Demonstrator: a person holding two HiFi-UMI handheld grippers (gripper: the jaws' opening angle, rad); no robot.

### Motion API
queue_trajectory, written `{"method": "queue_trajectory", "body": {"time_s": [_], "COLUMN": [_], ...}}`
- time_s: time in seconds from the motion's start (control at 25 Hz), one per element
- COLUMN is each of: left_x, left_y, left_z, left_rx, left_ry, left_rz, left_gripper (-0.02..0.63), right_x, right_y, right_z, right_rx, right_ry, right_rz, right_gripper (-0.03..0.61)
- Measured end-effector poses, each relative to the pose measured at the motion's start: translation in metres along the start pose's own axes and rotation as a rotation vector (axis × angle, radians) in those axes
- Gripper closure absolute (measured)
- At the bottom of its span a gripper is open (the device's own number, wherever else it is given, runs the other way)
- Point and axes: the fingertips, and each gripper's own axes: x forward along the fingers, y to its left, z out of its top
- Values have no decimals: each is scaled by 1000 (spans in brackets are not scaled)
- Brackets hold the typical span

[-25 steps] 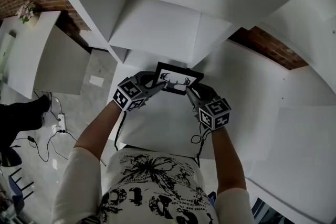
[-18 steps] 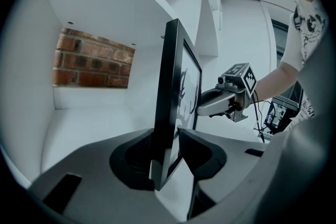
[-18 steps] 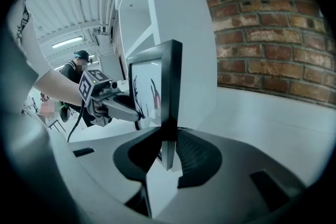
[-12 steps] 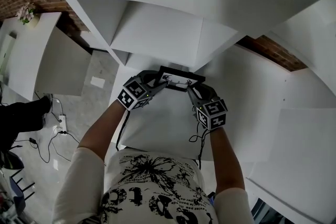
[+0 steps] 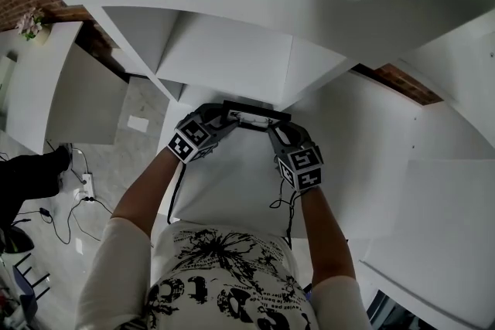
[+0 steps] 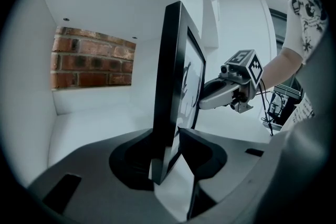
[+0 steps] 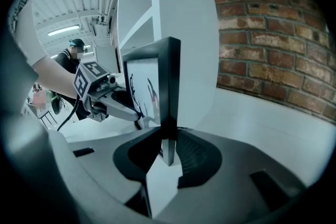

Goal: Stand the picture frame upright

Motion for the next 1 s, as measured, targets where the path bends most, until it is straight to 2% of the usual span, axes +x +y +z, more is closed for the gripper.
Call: {"method": "queue_trajectory", "body": {"time_s": [0.4, 0.72, 0.88, 1.0], "left_x": [5, 6, 6, 4], "left_y": [11, 17, 22, 24], "left_z": [-1, -2, -2, -4], "left_rx": [-4, -9, -49, -56], "left_ry": [32, 68, 70, 83], "left_rz": [8, 6, 38, 72], "left_gripper": [445, 425, 370, 367], "right_x": [6, 7, 6, 7], "right_y": [-3, -3, -5, -6], "right_z": [3, 4, 4, 2], "right_rx": [-32, -20, -36, -53], "right_ry": [18, 13, 24, 39], "right_rz": [-65, -74, -90, -120], "right_gripper": [486, 486, 485, 480]}}
